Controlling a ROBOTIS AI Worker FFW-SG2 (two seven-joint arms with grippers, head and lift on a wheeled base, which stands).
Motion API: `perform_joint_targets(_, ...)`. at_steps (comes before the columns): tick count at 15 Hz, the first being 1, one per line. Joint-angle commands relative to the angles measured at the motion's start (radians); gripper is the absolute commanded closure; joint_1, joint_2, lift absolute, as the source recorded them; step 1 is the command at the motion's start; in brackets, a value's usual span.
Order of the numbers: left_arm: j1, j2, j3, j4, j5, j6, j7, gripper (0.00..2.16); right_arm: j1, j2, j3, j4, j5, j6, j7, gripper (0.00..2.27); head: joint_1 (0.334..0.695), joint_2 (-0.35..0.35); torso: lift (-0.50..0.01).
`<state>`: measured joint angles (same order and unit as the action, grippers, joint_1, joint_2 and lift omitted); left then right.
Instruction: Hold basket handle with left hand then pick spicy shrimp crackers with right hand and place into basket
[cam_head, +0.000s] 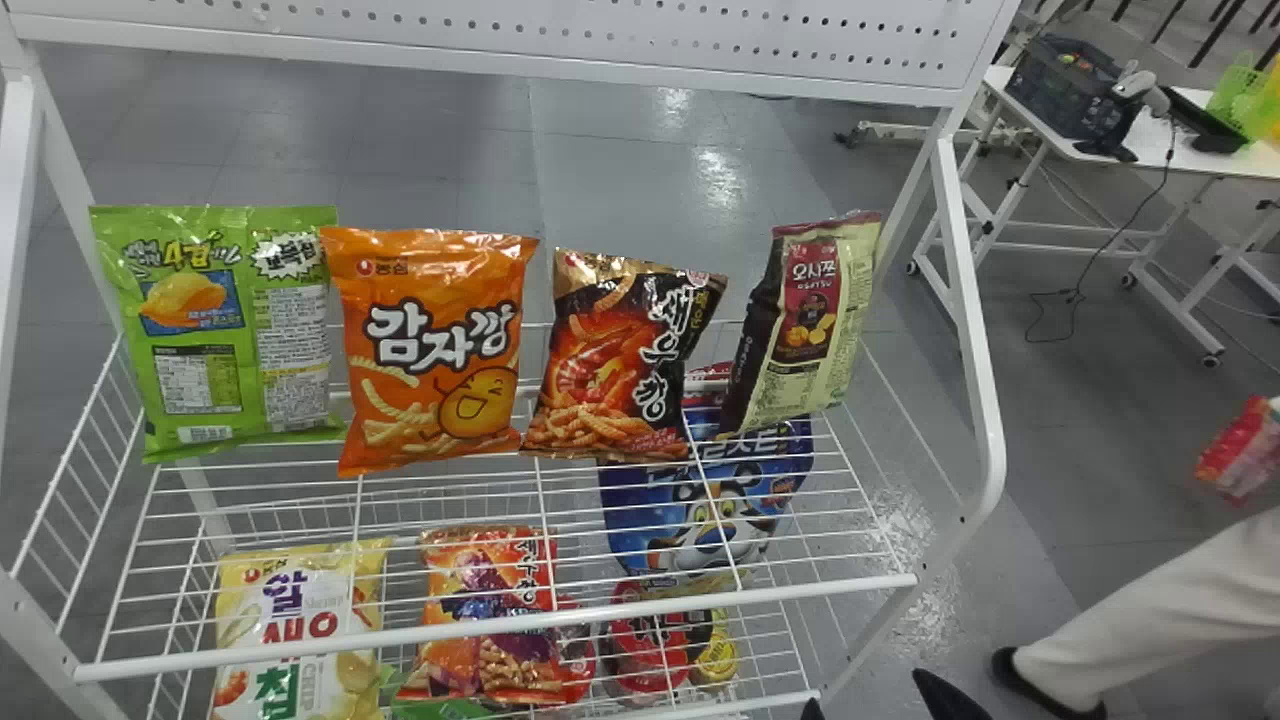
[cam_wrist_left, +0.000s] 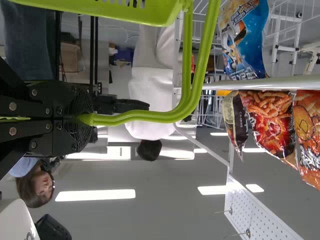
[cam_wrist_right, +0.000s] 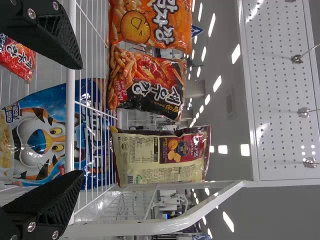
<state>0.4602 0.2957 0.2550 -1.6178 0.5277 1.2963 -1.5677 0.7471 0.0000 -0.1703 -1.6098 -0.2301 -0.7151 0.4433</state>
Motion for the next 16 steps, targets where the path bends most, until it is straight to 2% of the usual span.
perform_joint_targets(1, 0.0, 0.002, -0.002, -0.001, 0.0, 0.001, -0.013, 2.15, -0.002, 0.001, 0.0, -0.001, 0.001, 0.003, 0.0, 0.05, 0.695, -0.231, -0.01)
perform_joint_targets(9, 0.0, 0.007, -0.002, -0.002, 0.002, 0.001, -0.013, 2.15, -0.005, 0.001, 0.015, -0.032, 0.001, 0.03, -0.002, 0.05, 0.695, -0.212, -0.01)
perform_joint_targets(13, -0.005, 0.008, -0.01, -0.002, 0.002, 0.001, -0.013, 2.15, -0.045, 0.001, 0.031, -0.124, 0.008, 0.187, -0.021, 0.05, 0.695, -0.196, -0.01)
perform_joint_targets(16, -0.003, 0.01, -0.007, -0.002, 0.002, -0.002, -0.013, 2.15, -0.12, 0.001, 0.06, -0.164, 0.034, 0.346, -0.058, 0.06, 0.695, -0.158, -0.01)
